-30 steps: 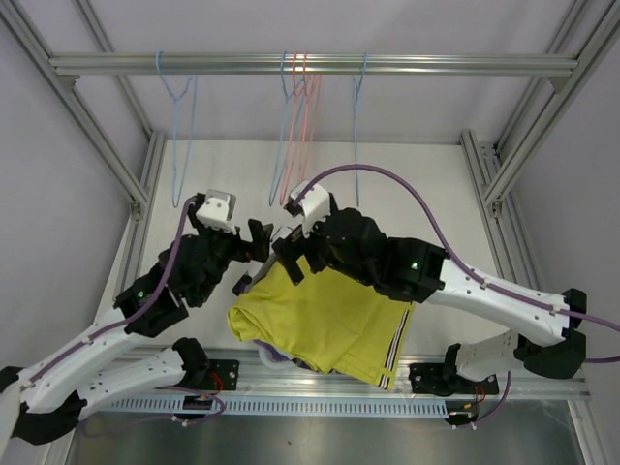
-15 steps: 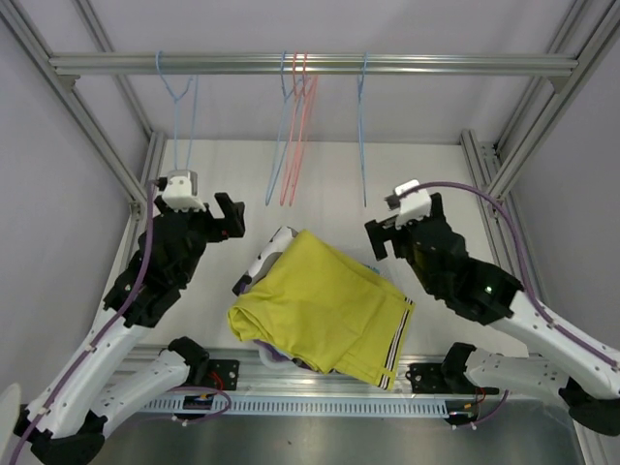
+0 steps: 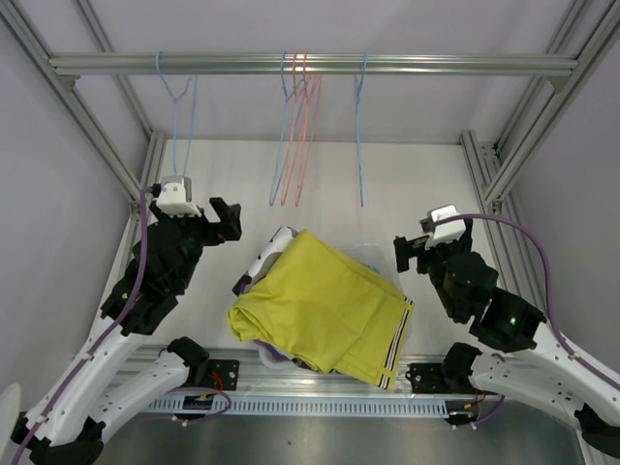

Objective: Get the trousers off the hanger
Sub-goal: Reset both arms

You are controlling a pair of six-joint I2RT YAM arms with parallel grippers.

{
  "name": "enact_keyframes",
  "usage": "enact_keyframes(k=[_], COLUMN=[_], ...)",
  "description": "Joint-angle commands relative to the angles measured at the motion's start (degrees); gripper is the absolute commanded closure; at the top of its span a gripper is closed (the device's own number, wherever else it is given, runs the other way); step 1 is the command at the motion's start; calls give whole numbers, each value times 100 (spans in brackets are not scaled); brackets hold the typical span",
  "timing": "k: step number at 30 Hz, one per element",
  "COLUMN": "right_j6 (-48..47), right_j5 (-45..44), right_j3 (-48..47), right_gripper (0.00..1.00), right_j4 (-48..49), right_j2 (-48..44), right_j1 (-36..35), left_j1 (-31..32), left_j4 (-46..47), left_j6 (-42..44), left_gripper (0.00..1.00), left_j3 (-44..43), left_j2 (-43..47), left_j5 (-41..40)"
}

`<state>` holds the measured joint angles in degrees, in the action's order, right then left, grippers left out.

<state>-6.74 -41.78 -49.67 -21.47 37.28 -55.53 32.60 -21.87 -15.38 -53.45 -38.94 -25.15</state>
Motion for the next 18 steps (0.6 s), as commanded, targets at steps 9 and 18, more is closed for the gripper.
enact_keyframes(k=[9,18], right_j6=[41,648], right_j5=[-709,-586], right_j3=[327,-192], right_gripper=[0,0], right_j4=[416,-374], right_j2=[-714,173], right_j1=[7,16], left_j1=[-43,-43], left_j4=[174,174], left_j6=[52,70], left_gripper=[1,1], left_j3=[10,37], left_j2=[-52,-17], left_j5=[-271,-438])
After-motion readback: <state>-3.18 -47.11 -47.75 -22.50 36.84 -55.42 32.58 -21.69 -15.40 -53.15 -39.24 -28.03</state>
